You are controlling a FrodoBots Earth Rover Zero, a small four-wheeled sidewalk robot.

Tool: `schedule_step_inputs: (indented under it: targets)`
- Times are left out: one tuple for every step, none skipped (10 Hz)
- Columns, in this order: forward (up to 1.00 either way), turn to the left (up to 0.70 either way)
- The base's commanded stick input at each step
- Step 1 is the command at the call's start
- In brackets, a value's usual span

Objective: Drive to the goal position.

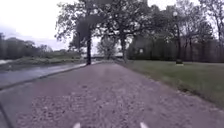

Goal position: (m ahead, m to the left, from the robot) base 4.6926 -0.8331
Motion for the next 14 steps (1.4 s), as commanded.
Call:
schedule_step_inputs:
  targets:
    - [0.70,0.00]
    - [0.70,0.00]
    - [0.70,0.00]
    - [0.70,0.00]
    - [0.70,0.00]
    - [0.70,0.00]
    - [0.70,0.00]
    - [0.70,0.00]
    - [0.70,0.00]
    - [0.70,0.00]
    - [0.70,0.00]
    - [0.70,0.00]
    - [0.70,0.00]
    - [0.70,0.00]
